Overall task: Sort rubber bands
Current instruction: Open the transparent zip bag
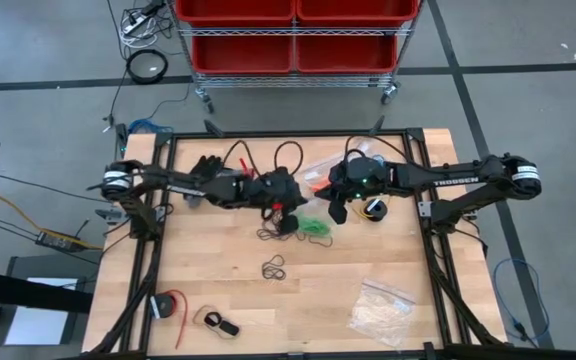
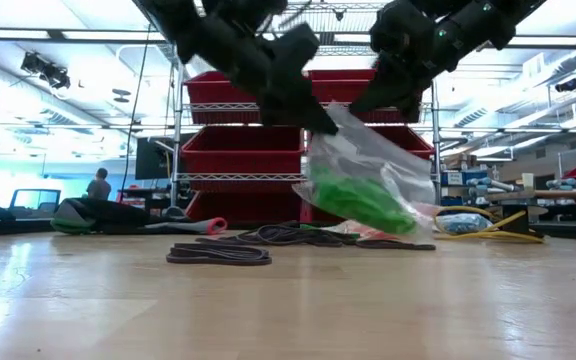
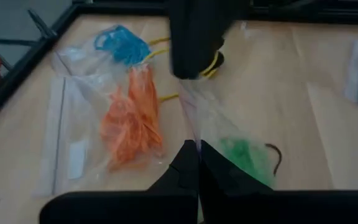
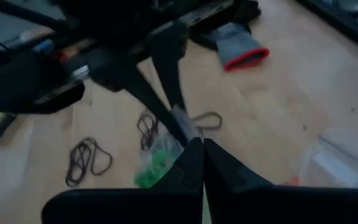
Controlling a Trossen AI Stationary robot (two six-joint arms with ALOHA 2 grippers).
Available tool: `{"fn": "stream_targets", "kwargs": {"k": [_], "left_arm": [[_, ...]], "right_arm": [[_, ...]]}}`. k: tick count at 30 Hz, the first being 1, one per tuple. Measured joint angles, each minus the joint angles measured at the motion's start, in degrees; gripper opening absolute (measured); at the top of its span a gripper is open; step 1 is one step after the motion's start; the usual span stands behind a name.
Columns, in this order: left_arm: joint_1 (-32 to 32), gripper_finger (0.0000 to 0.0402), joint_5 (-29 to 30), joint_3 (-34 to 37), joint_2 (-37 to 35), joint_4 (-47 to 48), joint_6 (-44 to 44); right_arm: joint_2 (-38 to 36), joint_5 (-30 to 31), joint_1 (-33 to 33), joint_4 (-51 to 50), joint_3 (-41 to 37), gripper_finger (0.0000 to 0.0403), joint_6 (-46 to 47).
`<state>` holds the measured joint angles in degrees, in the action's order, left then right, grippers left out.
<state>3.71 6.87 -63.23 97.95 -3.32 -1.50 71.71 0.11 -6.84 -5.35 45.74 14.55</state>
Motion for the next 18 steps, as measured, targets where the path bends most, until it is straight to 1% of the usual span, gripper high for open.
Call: {"fn": "stream_targets", "kwargs": {"k": [3,5,7,10,14,18], "left_arm": [[-1.9,0.0001,1.56,-0.02,-0.48,2.38,1.28],[-2.88,0.0001,2.16,0.05,-0.03,5.18,1.31],[-4.11,0.0001,4.31,0.92,0.87,4.4,1.32],[-6.0,0.0001,6.63,4.46,1.27,2.93,1.31],[-8.87,0.0,7.83,8.74,1.11,-0.86,1.29],[-12.06,0.0,8.31,11.48,1.09,-5.87,1.29]], "right_arm": [[-1.16,-2.86,0.36,1.81,0.0,0.0,4.15],[-1.34,-5.73,0.63,2.52,0.02,0.0,4.67],[-1.34,-6.01,1.38,2.04,0.02,0.0001,4.22],[-1.32,-5.39,2.65,0.01,0.02,0.0008,3.23],[-1.31,-3.92,4.0,-3.99,0.0,0.0042,1.84],[-1.3,-3.47,4.96,-5.15,0.0,0.0098,1.12]]}}
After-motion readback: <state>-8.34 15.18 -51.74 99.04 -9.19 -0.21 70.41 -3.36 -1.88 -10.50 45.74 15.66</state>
